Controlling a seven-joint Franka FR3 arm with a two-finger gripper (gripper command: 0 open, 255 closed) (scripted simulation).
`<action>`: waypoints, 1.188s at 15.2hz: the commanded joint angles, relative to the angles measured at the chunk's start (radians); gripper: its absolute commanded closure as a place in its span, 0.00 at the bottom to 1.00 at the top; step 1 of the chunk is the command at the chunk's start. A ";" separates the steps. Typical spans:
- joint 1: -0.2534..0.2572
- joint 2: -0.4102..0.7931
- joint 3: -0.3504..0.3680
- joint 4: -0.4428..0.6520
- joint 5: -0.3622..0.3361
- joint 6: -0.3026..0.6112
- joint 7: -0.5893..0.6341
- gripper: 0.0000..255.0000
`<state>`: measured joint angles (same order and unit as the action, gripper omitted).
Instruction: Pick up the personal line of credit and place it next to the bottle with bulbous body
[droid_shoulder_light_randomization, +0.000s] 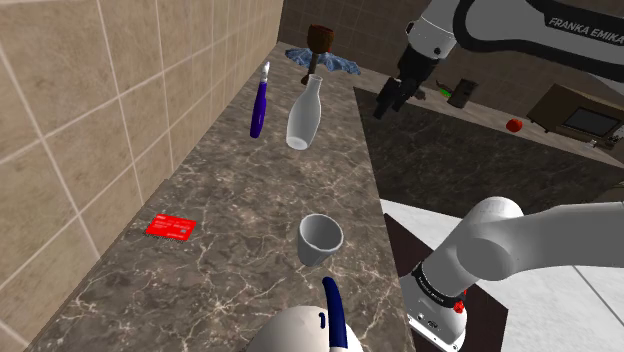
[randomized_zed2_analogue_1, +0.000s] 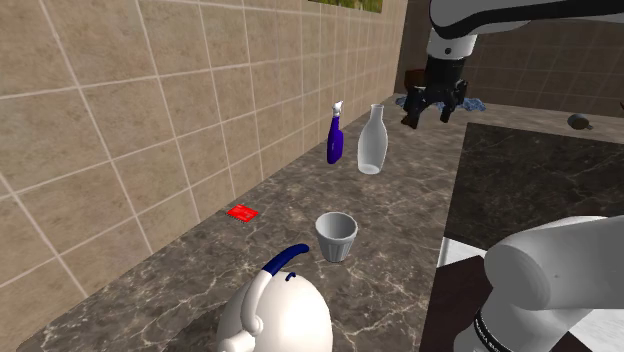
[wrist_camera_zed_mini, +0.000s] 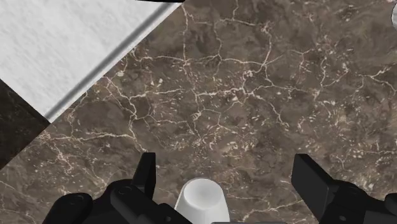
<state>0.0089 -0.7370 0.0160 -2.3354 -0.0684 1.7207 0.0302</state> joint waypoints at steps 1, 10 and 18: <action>0.000 0.000 0.000 0.000 0.000 0.000 0.000 0.00; 0.097 0.101 0.075 -0.120 0.081 0.312 0.014 0.00; 0.176 0.262 0.154 -0.153 0.132 0.591 0.020 0.00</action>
<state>0.1754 -0.4912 0.1608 -2.4799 0.0577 2.2732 0.0506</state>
